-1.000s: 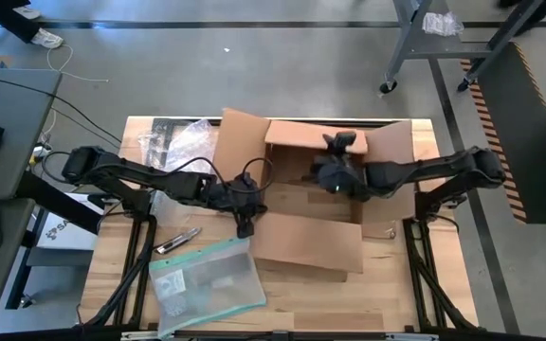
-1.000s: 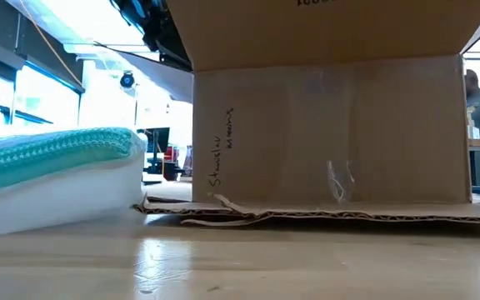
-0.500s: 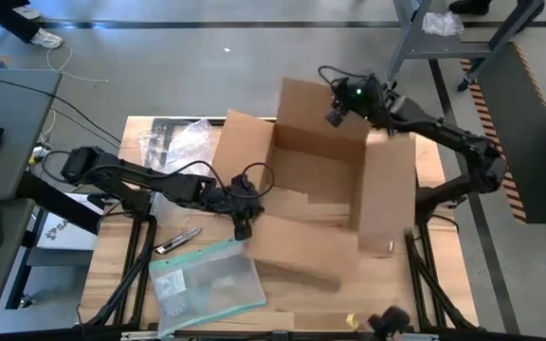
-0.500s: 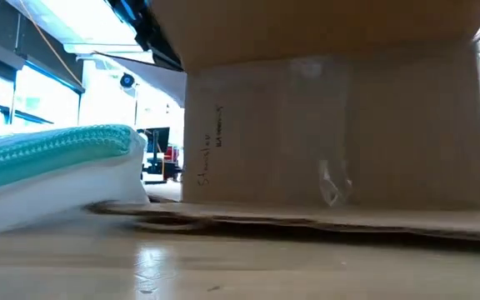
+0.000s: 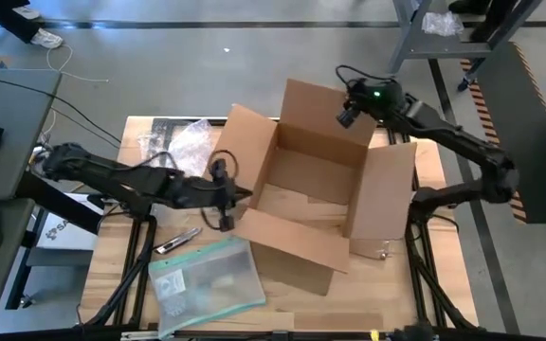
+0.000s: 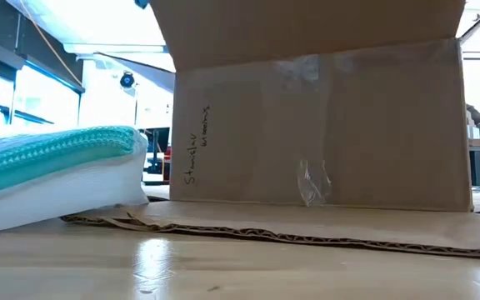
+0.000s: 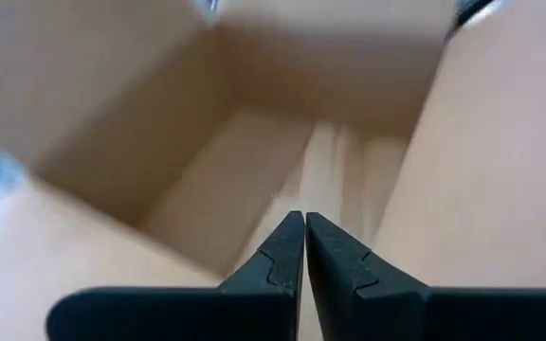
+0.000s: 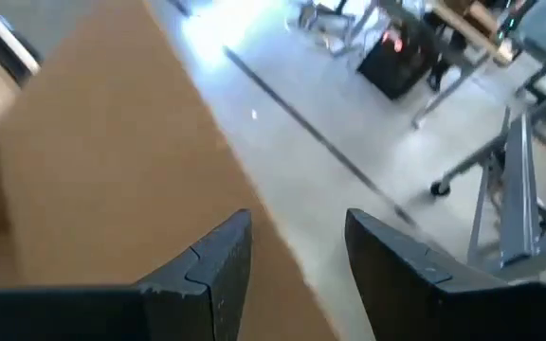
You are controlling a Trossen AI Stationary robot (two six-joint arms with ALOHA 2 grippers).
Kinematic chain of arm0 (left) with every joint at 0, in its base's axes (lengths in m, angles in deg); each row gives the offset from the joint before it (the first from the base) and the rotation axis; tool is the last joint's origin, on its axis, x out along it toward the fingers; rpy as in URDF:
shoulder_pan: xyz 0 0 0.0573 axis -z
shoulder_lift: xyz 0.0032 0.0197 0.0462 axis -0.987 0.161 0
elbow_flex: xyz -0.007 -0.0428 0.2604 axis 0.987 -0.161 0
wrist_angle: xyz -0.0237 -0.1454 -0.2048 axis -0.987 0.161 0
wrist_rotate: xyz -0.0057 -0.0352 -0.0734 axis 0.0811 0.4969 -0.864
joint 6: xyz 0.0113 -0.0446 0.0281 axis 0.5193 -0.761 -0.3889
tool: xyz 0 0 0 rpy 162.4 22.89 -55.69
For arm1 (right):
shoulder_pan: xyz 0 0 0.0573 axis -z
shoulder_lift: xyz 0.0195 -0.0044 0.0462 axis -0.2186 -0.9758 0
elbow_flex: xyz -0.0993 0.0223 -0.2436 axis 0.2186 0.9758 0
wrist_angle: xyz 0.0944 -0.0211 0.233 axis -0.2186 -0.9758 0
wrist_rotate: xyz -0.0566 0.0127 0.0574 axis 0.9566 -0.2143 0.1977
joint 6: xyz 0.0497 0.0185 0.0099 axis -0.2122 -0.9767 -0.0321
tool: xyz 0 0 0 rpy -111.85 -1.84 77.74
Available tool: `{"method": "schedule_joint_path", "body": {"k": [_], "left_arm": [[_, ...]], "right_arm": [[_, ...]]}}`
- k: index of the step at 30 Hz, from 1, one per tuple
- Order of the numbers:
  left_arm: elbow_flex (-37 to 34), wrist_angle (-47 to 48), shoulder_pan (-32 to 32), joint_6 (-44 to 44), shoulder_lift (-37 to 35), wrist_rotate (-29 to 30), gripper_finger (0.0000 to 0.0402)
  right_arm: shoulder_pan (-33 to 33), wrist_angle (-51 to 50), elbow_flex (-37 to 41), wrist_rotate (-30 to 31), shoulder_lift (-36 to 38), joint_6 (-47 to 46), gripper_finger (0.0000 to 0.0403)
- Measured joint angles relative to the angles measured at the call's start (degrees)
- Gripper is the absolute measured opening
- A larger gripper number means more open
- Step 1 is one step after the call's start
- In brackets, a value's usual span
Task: Unpack boxes
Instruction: Break down cardboard box until it is fully flat
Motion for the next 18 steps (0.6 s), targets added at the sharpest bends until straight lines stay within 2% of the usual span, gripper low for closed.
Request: {"method": "schedule_joint_path", "body": {"k": [2, 5, 9, 12, 18], "left_arm": [[1.4, -2.8, 1.8, 5.8, -1.2, -0.8, 0.0000], [4.0, -7.4, 3.9, 13.4, -0.8, -4.3, 0.0002], [10.7, -7.6, 5.6, 15.7, 3.9, -9.7, 0.0029], [18.7, -1.4, 6.3, 16.5, 10.1, -15.7, 0.0071], [38.0, 18.3, 7.0, 16.0, 23.9, -24.4, 0.0174]], "right_arm": [[-1.9, -1.7, 0.1, -1.3, 3.0, 1.8, 0.0156], [-5.7, -2.2, 0.0, -7.5, 8.3, 5.1, 0.0156], [-12.3, -8.2, 0.1, -15.8, 14.2, 6.7, 0.0156], [-19.3, -10.5, 0.1, -19.8, 17.8, 3.7, 0.0156], [-31.5, -14.4, 0.1, -19.4, 21.2, -6.4, 0.0156]]}}
